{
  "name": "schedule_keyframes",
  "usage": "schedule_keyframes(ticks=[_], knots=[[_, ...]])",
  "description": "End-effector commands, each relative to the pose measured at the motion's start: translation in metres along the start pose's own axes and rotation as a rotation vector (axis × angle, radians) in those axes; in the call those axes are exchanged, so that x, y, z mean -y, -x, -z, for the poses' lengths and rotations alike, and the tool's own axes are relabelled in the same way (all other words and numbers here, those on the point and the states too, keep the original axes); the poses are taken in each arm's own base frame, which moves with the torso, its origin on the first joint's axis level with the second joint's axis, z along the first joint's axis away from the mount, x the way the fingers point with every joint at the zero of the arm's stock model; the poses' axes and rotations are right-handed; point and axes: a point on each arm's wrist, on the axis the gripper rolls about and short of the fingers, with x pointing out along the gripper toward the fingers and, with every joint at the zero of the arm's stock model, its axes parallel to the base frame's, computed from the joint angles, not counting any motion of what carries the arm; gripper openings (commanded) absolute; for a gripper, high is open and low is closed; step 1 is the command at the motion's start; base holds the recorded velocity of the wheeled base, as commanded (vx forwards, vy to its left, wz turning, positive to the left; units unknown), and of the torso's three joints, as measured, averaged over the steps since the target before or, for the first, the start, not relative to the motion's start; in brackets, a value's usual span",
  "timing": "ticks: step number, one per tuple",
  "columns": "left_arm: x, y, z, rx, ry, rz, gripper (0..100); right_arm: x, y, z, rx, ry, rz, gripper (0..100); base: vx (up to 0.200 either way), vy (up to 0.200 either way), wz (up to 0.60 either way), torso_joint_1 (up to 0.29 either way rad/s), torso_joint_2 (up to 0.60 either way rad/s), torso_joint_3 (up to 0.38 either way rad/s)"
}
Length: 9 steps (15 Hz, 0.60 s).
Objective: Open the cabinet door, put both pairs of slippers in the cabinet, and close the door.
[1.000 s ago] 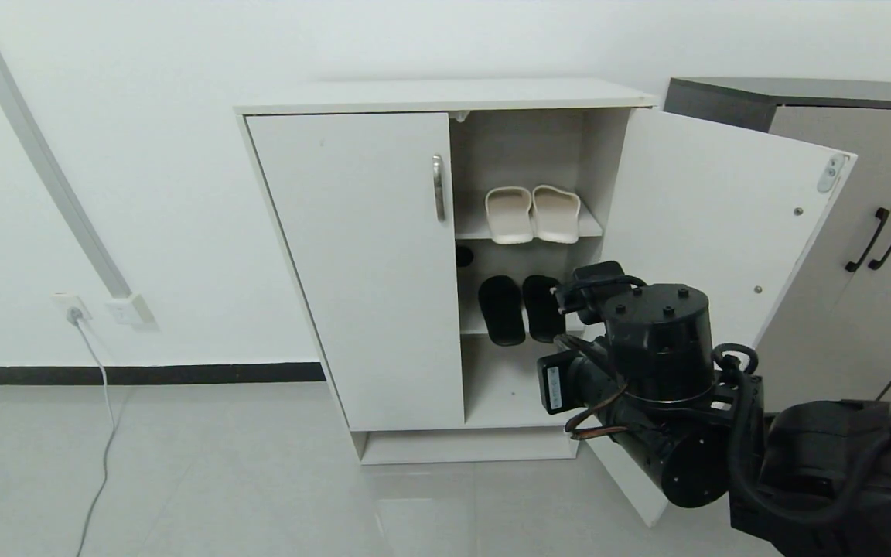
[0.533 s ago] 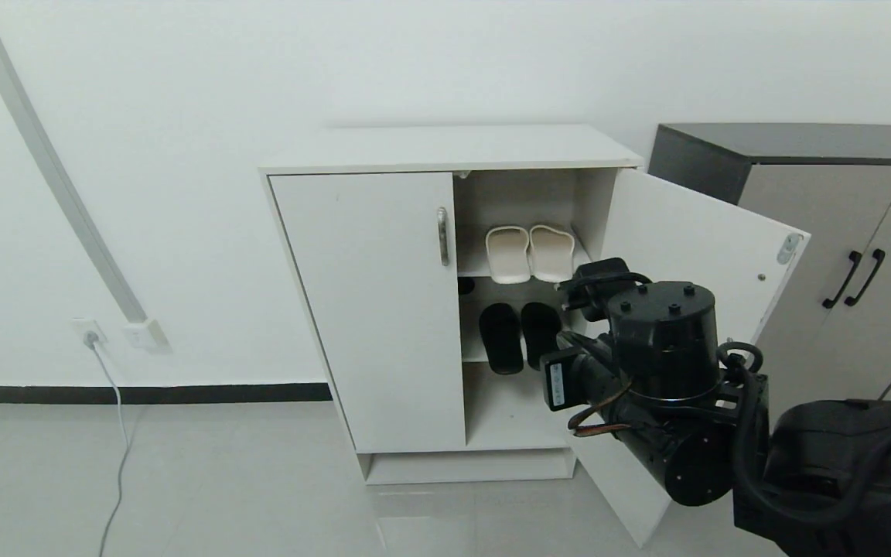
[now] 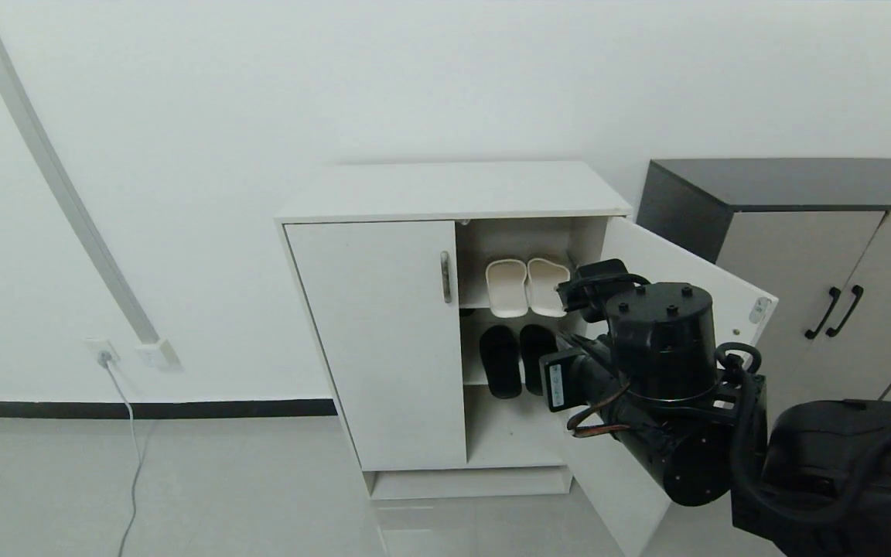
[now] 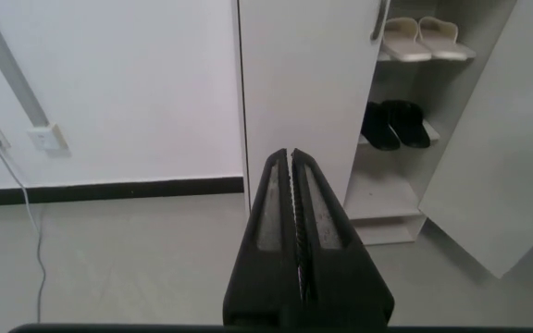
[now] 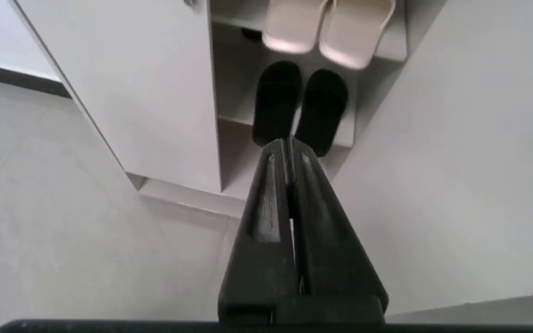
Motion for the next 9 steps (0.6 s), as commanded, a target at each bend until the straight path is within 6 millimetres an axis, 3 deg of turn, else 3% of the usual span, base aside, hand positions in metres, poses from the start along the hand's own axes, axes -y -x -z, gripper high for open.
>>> schedule_keyframes(ticks=[1,9], knots=[[0.0000,-0.0001,0.0001,-0.002,0.000,0.000,0,0.0000,0.0001,0.0003,0.000,0.000,0.001,0,0.000,0.000,0.00,0.183,-0.50,-0.320],[0.0000,-0.0001,0.0001,-0.002,0.002,0.000,0,0.0016,0.0001,0.0045,-0.013,0.007,0.002,0,0.000,0.000,0.00,0.209,-0.52,-0.317]])
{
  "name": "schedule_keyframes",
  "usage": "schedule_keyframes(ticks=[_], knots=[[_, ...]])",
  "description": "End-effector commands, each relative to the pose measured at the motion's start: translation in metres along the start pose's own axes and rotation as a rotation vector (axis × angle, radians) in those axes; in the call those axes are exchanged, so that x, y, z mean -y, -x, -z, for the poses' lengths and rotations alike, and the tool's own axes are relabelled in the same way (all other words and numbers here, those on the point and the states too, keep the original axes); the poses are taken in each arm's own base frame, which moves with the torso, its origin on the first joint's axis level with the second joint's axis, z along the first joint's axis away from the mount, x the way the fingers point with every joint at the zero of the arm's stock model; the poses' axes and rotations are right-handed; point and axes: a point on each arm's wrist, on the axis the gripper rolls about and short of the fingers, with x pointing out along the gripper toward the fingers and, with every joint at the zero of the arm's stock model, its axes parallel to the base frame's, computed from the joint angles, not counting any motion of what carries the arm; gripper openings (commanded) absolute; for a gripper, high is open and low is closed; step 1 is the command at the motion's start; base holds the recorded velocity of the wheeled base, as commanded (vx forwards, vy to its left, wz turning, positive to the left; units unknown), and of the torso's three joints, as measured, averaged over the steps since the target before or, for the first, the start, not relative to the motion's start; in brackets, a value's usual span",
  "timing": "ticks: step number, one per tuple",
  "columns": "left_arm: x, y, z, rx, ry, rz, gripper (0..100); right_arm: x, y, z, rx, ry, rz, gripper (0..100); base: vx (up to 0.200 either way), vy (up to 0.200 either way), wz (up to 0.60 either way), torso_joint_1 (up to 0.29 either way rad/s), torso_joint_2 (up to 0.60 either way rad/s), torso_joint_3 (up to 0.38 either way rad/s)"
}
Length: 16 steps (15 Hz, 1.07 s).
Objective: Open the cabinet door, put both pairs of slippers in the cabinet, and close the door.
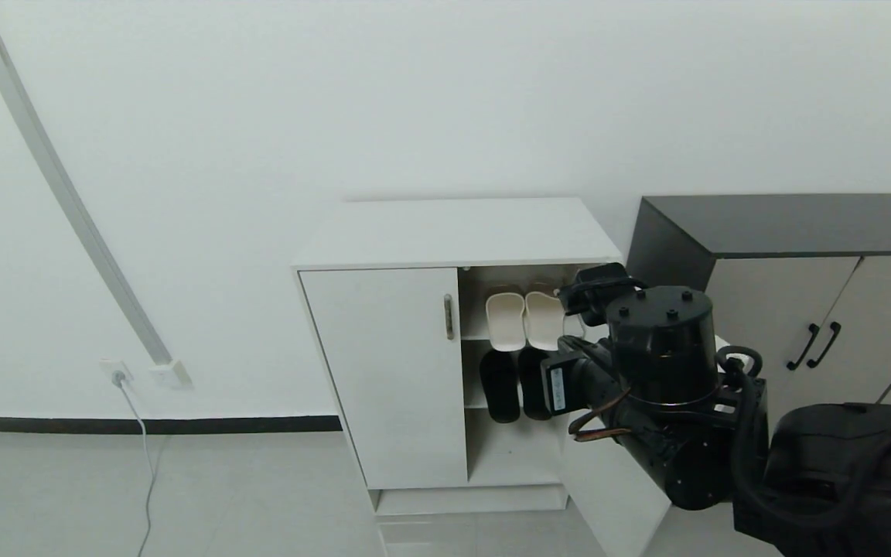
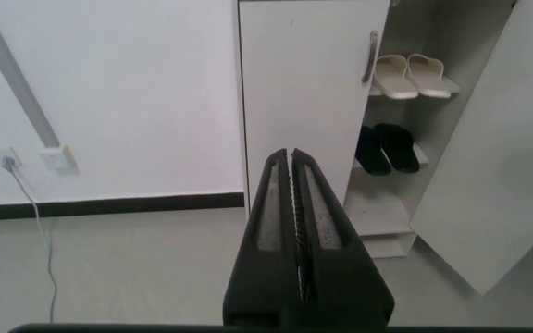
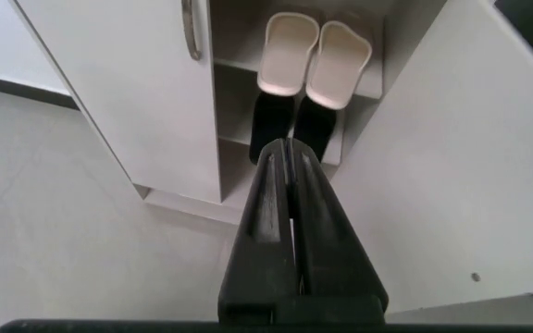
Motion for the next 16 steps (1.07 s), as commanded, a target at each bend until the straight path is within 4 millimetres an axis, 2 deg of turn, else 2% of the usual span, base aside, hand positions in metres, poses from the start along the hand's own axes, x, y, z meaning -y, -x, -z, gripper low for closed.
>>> schedule_keyframes(ticks=[1,4,10,15,16], knots=[[0.0000,-0.0001,-0.0001,-0.001,0.000,0.000,0,0.0005,-0.0005,0.0021,-0.006,0.006,0.001,0,0.000,0.000,0.00,0.237,-0.56,-0.320],[0.0000,-0.0001,-0.0001,-0.001,0.000,0.000,0,0.0005,-0.0005,0.0021,-0.006,0.007,0.001,0,0.000,0.000,0.00,0.095,-0.23,-0.131],[0.0000,-0.0001,-0.0001,-0.001,0.000,-0.001,0,0.0016,-0.0009,0.0033,-0.010,0.011,0.004,0,0.000,0.000,0.00,0.000,0.00,0.000],[0.0000,-0.0001,-0.0001,-0.001,0.000,-0.001,0,0.0021,-0.0011,0.0033,-0.010,0.010,0.006,0,0.000,0.000,-0.60,0.005,0.00,0.000],[-0.0001,-0.0001,-0.0001,-0.001,0.000,-0.003,0,0.0023,-0.0017,0.0037,-0.012,0.009,0.008,0,0.000,0.000,0.00,0.000,0.00,0.000]])
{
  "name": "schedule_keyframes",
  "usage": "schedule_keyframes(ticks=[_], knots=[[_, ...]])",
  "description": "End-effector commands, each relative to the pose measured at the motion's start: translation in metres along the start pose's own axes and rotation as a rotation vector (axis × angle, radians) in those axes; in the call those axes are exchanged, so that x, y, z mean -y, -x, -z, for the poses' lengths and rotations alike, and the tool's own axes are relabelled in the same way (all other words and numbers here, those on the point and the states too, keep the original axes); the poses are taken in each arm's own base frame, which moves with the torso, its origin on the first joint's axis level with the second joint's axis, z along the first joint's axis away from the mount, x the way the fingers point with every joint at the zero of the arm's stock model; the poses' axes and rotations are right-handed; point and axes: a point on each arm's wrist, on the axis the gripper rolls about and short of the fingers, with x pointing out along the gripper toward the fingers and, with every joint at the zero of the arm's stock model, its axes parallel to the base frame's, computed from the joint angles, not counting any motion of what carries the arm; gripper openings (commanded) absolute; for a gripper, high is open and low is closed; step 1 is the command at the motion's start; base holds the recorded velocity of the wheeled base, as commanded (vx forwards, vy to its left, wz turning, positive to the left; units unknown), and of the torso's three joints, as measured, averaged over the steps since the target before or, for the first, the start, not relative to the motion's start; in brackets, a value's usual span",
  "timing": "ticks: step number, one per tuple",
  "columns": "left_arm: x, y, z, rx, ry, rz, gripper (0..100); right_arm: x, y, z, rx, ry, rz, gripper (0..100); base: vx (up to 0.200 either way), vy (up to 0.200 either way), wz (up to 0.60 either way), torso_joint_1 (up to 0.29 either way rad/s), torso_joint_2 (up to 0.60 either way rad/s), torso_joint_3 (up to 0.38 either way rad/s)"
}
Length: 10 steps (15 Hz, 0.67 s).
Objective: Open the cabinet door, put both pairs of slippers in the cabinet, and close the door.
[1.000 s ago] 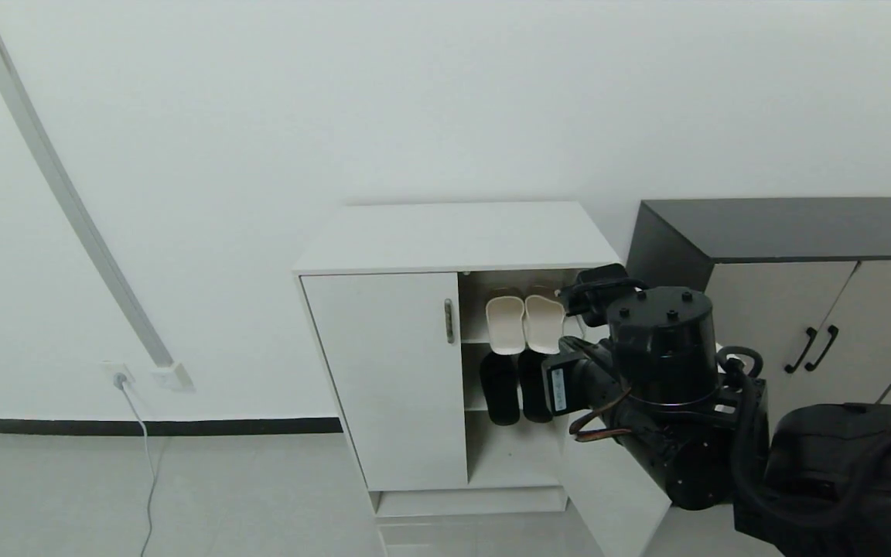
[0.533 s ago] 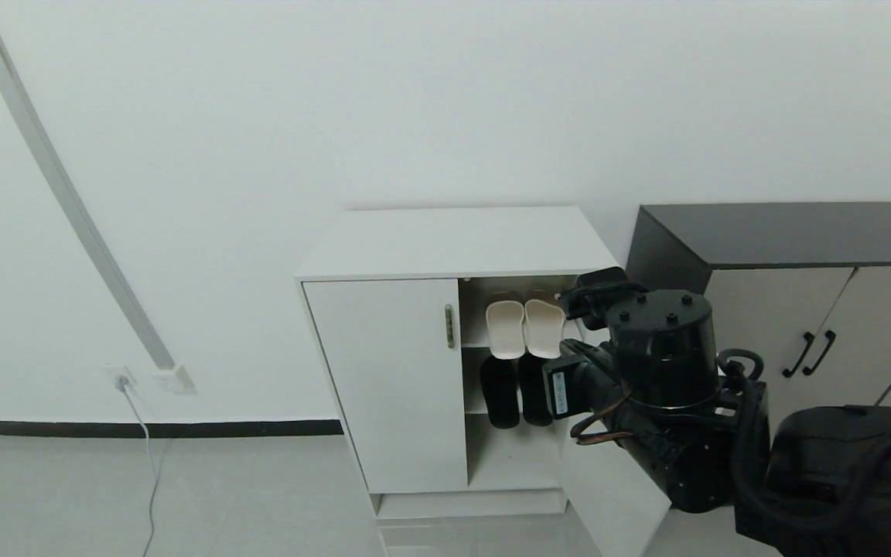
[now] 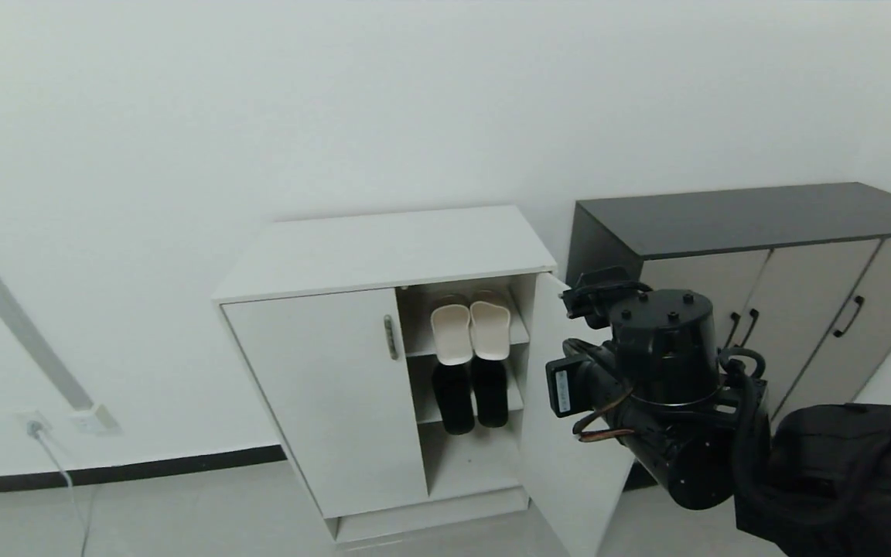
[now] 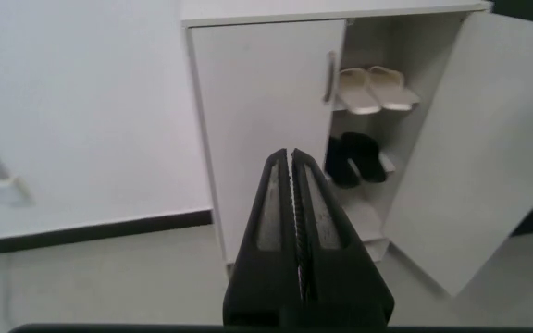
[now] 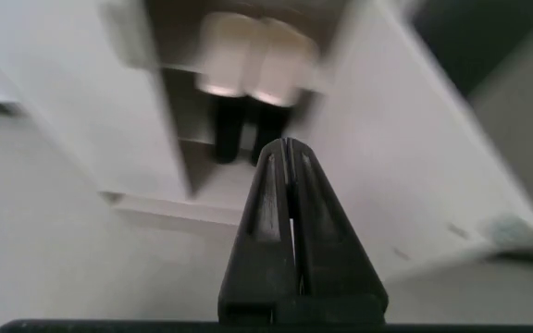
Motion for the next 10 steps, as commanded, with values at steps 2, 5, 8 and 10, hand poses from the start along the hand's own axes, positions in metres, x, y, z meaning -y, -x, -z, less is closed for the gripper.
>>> schedule_keyframes(ticks=[2,5,8,10], knots=[[0.0000,-0.0001,-0.0001,-0.001,-0.001,-0.003,0,0.0007,-0.0025,0.0015,-0.005,0.002,0.005,0,0.000,0.000,0.00,0.000,0.00,0.000],[0.0000,-0.0001,-0.0001,-0.001,-0.001,-0.003,0,0.0001,-0.0026,0.0020,-0.006,0.003,0.004,0,0.000,0.000,0.00,0.000,0.00,0.000],[0.0000,-0.0001,-0.0001,-0.001,-0.001,-0.003,0,0.0003,-0.0024,0.0032,-0.009,0.006,0.004,0,-0.067,0.000,0.00,0.001,0.00,0.001],[0.0000,-0.0001,-0.0001,-0.001,-0.001,-0.003,0,0.0003,-0.0024,0.0032,-0.009,0.006,0.004,0,-0.200,0.000,0.00,0.002,0.01,0.002]])
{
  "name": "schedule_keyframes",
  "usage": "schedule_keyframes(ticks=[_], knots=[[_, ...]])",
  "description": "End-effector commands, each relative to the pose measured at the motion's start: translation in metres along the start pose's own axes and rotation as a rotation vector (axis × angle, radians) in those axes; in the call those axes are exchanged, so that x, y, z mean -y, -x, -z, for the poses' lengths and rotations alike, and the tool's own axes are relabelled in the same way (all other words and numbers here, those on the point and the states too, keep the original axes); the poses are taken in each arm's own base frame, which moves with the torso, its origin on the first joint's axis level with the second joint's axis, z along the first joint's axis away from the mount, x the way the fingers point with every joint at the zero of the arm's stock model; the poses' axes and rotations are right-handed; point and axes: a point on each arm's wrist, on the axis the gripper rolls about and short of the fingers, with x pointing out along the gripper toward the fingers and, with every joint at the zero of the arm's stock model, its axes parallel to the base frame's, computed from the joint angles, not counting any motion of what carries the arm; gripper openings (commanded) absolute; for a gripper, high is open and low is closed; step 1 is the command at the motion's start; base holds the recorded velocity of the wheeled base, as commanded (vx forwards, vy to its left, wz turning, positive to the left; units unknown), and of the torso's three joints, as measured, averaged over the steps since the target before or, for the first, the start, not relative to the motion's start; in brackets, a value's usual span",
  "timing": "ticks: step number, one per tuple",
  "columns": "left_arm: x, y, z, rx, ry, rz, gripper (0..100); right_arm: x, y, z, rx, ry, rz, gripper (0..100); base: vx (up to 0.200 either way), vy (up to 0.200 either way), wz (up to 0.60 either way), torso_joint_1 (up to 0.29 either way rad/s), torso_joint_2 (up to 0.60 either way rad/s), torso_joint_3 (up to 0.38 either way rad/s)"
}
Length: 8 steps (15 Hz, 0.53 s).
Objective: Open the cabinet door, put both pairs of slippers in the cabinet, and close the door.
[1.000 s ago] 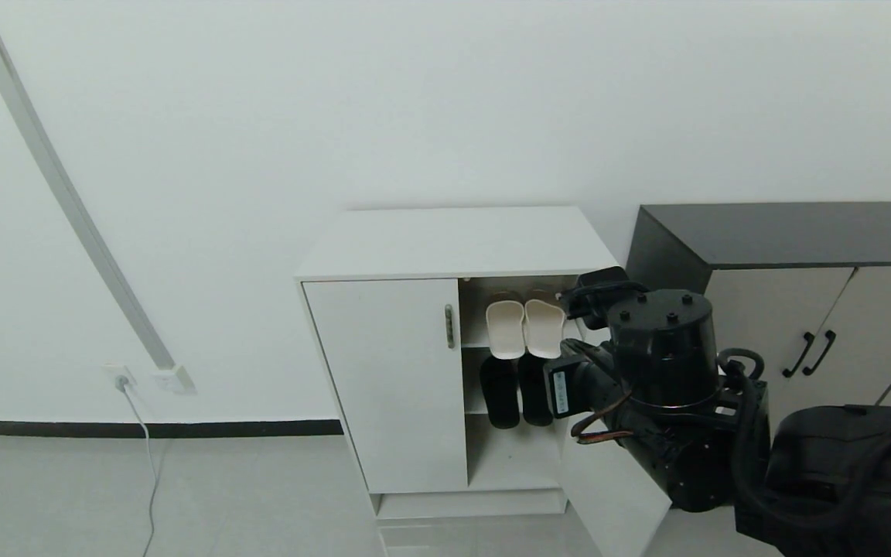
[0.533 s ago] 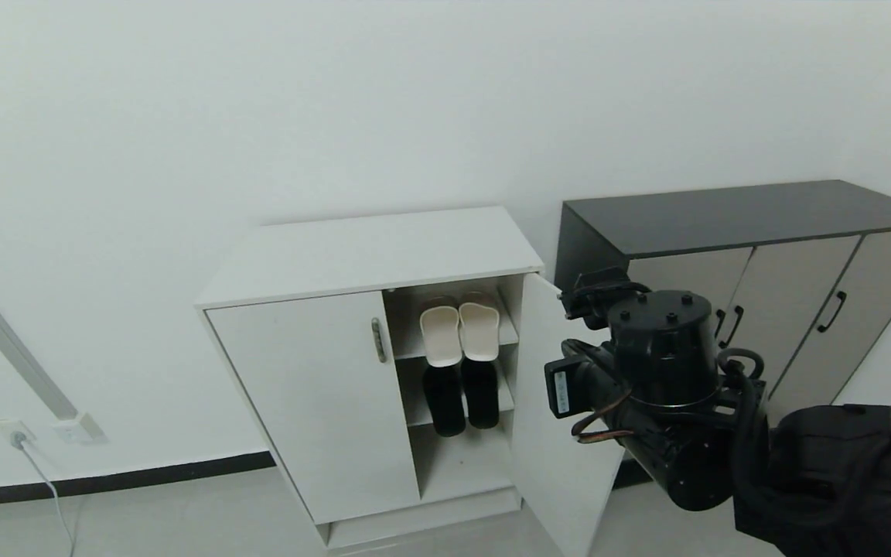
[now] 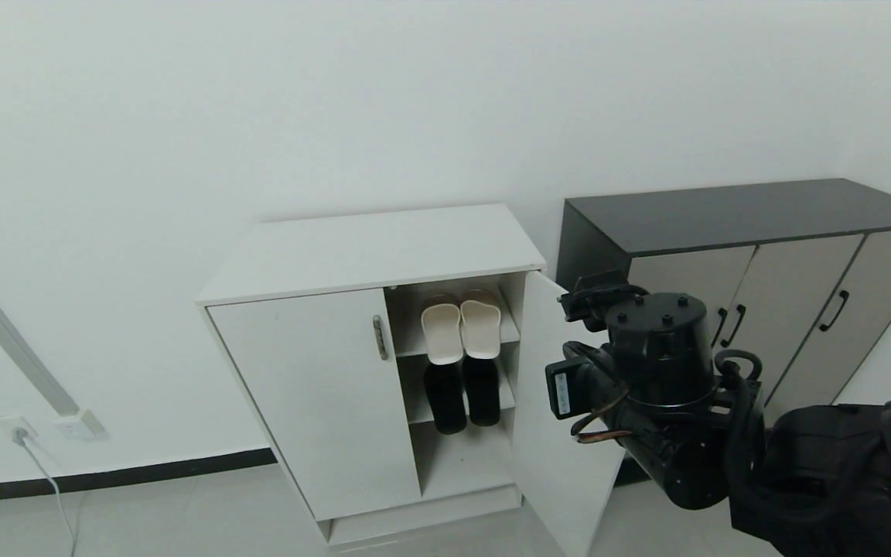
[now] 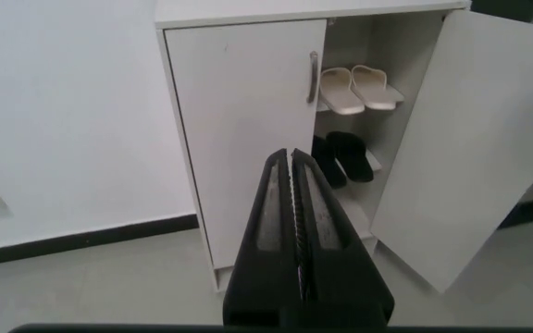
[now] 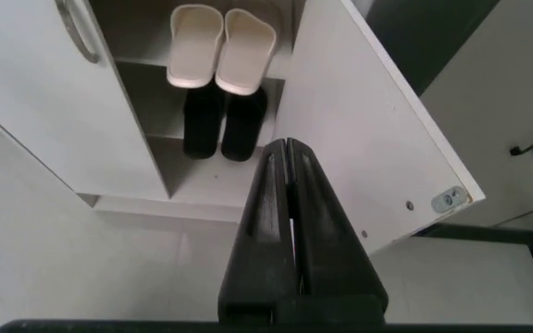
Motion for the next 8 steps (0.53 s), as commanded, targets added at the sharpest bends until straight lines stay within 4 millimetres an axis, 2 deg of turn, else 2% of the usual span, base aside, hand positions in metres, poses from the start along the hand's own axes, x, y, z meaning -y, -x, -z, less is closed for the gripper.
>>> schedule_keyframes(ticks=[1,2,8], knots=[[0.000,0.000,0.000,-0.003,0.000,-0.001,0,-0.001,0.000,0.001,-0.001,0.002,-0.001,0,-0.200,0.000,0.00,0.007,0.01,-0.007],[0.000,0.000,0.000,-0.001,0.001,-0.002,0,-0.001,0.000,0.001,-0.001,0.002,-0.001,0,-0.200,0.000,0.00,-0.012,0.00,0.002],[0.000,0.000,0.000,-0.001,0.000,-0.002,0,0.007,-0.013,0.005,-0.011,0.006,0.035,0,0.000,0.000,0.00,0.000,0.00,0.000]])
